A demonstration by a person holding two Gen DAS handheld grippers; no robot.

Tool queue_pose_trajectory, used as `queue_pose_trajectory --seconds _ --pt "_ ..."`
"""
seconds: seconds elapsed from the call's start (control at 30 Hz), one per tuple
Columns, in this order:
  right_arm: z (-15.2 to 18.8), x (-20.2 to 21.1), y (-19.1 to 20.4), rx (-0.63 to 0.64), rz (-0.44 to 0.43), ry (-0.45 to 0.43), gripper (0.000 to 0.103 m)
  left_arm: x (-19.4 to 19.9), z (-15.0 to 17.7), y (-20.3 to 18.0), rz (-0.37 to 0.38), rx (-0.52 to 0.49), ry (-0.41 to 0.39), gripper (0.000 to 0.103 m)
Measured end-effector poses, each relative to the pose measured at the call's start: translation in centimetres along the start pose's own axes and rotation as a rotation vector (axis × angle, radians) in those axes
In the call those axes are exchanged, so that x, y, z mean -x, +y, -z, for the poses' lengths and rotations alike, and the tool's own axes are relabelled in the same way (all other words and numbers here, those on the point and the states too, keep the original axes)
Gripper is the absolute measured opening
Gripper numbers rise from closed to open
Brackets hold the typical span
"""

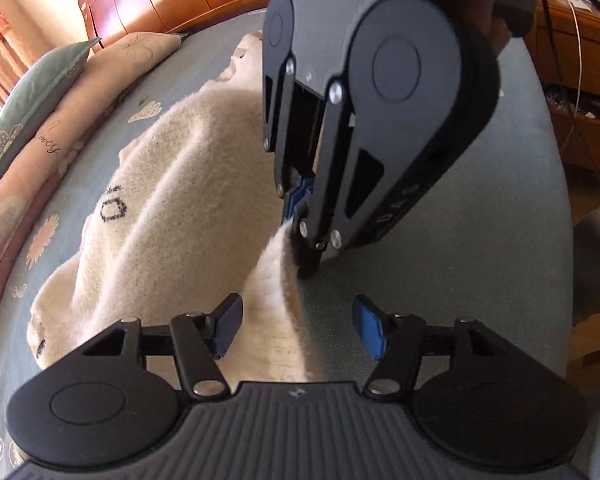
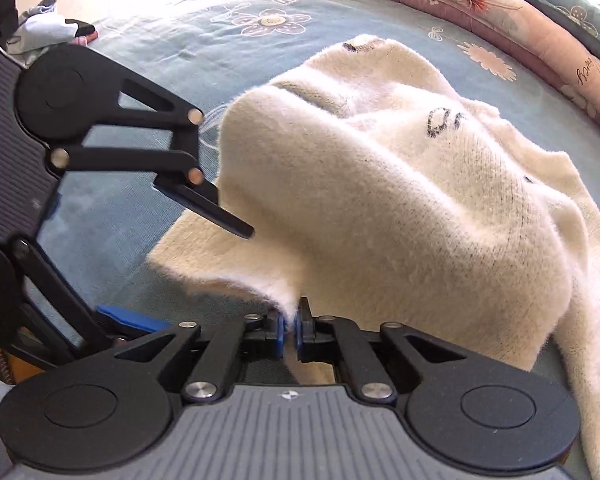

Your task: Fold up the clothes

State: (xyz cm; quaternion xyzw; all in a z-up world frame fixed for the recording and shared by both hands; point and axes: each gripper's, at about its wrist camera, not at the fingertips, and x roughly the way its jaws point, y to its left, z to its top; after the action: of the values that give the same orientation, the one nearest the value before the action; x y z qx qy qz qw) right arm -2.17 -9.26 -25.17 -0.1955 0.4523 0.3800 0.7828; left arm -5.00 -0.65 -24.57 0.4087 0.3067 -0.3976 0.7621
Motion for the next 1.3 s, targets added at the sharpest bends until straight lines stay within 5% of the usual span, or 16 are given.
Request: queue_pose_trajectory --seconds 0.07,0.1,0.13,0.4,0.57,0.77,1.07,1.3 --pt "-0.4 0.6 0.0 -0.012 -0.038 -0.011 0.006 -0.7 -0.1 0.0 -0.041 -0.010 0.022 0.047" --pt "-0.6 0.9 -0.1 -0.025 -0.059 -0.015 0.007 -0.9 -0.1 0.1 -0.048 -0.009 0.032 0.021" --pt "-0.8 1.2 -0.2 -0.038 -0.081 -0.018 0.007 -1.1 -0.2 0.3 -0.056 -0.006 0.043 0.006" --pt "0.8 4.5 -2.5 -0.183 -0.123 -0.093 0.020 -0.9 0.2 2.9 -0.085 0.120 0.094 0.006" --pt "3.4 4.9 -6.8 -0.290 0.018 -0.065 0.029 -2.3 0.3 3.3 -0.073 0.147 0.156 0.006" --pt "6.6 2.0 -15.6 -0.636 0.081 -0.064 0.035 -3.4 0.0 3.2 -0.036 0.186 0.199 0.006" --pt "10.7 -1.3 -21.2 -1.059 -0.100 -0.122 0.038 -4.0 0.1 2.8 -0.016 0.207 0.223 0.007" --pt "9.5 -3.6 -21.9 -1.047 -0.154 -0.153 0.041 -5.8 -0.4 4.3 -0.016 0.247 0.236 0.007"
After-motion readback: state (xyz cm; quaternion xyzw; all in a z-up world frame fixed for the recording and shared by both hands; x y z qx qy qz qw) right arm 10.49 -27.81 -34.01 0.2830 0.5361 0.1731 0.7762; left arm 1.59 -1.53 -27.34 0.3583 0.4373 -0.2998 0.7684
